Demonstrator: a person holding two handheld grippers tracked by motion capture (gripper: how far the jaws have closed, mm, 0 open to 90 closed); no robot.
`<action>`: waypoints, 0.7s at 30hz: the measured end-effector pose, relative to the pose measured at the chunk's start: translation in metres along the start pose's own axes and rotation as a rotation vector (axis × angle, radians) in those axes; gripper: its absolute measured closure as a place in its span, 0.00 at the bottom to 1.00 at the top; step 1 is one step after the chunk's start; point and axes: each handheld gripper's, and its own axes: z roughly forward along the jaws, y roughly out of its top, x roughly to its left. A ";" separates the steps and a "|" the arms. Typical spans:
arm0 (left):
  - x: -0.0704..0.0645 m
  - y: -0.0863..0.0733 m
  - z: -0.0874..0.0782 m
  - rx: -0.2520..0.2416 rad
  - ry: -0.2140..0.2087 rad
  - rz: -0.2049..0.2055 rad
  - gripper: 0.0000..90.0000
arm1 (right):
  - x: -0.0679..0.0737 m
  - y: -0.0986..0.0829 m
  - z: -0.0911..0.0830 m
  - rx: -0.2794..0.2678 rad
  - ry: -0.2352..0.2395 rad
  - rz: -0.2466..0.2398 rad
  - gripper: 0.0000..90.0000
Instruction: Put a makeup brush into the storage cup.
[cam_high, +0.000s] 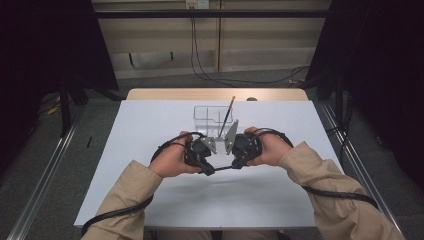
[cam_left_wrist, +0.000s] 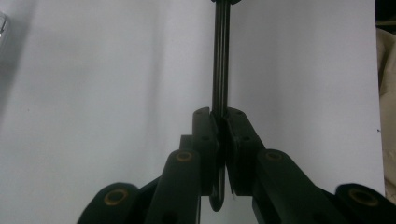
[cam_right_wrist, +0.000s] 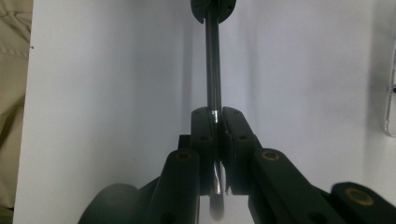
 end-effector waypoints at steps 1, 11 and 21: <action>0.000 0.000 0.001 0.001 0.006 -0.001 0.93 | 0.000 0.000 0.000 -0.002 -0.002 -0.003 0.93; 0.000 0.000 0.005 0.022 -0.006 -0.005 0.93 | -0.001 0.003 -0.008 -0.036 -0.008 -0.015 0.93; 0.001 -0.002 0.002 0.011 -0.013 -0.025 0.94 | -0.002 0.002 -0.010 -0.062 -0.022 -0.025 0.92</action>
